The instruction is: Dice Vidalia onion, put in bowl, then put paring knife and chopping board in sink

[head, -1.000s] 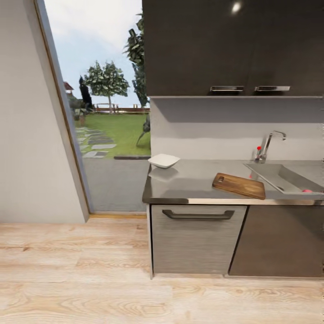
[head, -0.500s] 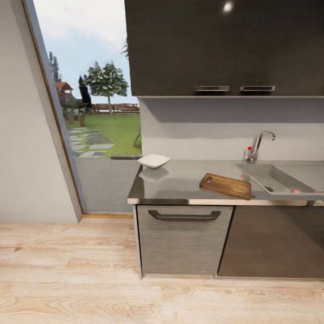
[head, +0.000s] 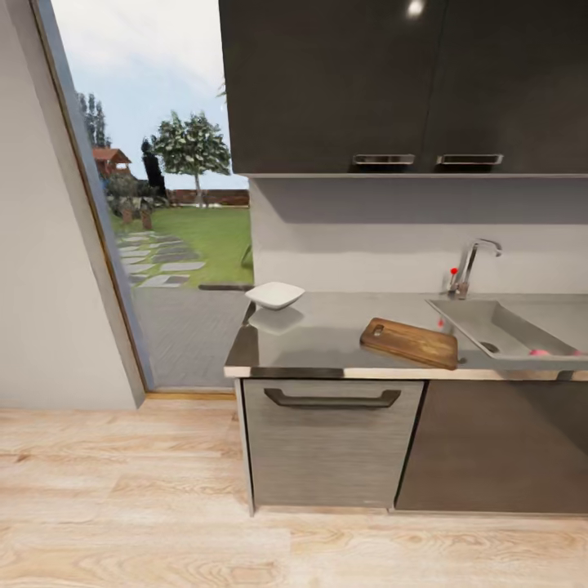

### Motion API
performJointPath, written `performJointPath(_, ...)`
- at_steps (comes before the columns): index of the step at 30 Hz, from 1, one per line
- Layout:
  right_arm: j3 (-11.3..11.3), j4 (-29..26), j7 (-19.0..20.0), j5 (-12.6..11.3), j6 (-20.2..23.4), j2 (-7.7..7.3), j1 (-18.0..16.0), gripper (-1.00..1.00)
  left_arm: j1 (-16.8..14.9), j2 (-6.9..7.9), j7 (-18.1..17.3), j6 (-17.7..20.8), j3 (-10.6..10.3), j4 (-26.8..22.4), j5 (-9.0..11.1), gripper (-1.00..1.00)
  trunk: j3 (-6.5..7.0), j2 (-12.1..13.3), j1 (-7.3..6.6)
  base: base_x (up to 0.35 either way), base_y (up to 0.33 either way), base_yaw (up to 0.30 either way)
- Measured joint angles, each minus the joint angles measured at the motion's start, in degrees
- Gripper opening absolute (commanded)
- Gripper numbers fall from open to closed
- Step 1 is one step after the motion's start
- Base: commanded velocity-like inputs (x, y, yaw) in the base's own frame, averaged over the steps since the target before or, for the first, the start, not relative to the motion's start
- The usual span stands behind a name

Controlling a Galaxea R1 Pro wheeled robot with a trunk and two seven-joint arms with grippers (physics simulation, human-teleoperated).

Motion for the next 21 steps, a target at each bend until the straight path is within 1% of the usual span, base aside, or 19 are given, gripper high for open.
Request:
performJointPath(2, 0.0, 0.0, 0.0, 0.0, 0.0, 0.00, 0.0, 1.00, 0.0, 0.00, 0.0, 0.0, 0.0, 0.0, 0.0, 1.00, 0.00, 0.0, 0.00, 0.252, -0.121, -0.085)
performJointPath(8, 0.0, 0.0, 0.0, 0.0, 0.0, 0.00, 0.0, 1.00, 0.0, 0.00, 0.0, 0.0, 0.0, 0.0, 0.0, 1.00, 0.00, 0.0, 0.00, 0.250, -0.214, -0.035)
performJointPath(21, 0.1, 0.0, 0.0, 0.0, 0.0, 0.00, 0.0, 1.00, 0.0, 0.00, 0.0, 0.0, 0.0, 0.0, -0.1, 1.00, 0.00, 0.0, 0.01, 0.219, -0.261, -0.002)
